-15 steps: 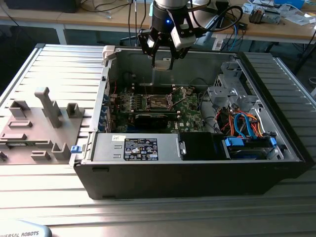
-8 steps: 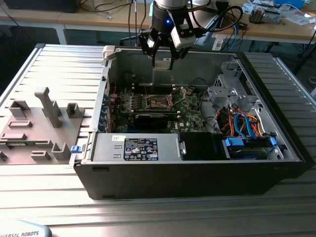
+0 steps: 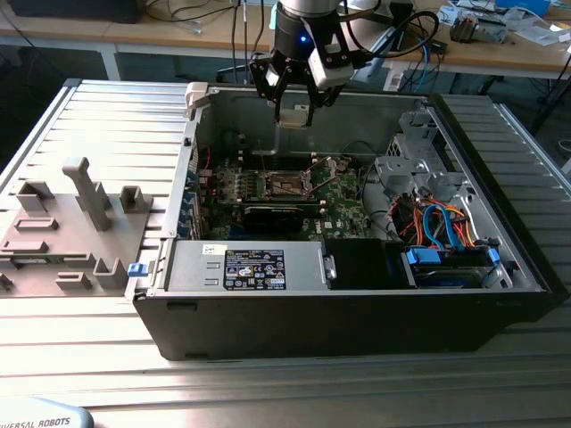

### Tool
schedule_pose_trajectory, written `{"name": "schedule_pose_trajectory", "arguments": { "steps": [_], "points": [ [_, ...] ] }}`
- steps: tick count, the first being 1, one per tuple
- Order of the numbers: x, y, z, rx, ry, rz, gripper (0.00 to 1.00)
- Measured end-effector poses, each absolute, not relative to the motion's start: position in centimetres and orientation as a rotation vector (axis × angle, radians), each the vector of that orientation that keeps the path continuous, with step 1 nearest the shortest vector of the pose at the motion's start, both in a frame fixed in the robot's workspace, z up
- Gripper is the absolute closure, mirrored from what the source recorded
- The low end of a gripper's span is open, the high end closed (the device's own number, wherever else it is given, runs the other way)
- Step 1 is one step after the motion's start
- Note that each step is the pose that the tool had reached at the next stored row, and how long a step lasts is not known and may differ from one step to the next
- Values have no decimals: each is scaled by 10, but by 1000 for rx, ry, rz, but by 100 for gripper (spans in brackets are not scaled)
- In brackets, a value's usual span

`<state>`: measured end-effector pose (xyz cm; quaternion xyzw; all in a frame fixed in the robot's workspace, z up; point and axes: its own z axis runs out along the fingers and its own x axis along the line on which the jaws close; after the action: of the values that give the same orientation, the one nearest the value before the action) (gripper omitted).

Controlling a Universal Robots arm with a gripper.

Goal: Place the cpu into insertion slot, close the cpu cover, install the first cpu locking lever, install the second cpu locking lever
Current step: 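Place the cpu into insertion slot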

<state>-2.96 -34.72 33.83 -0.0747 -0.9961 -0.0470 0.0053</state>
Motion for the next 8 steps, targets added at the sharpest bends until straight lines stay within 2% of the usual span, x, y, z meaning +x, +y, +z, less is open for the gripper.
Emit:
{"name": "schedule_pose_trajectory", "arguments": {
  "steps": [8],
  "points": [
    [-30, -347, 338, -241, -3119, -147, 46]
  ]
}}
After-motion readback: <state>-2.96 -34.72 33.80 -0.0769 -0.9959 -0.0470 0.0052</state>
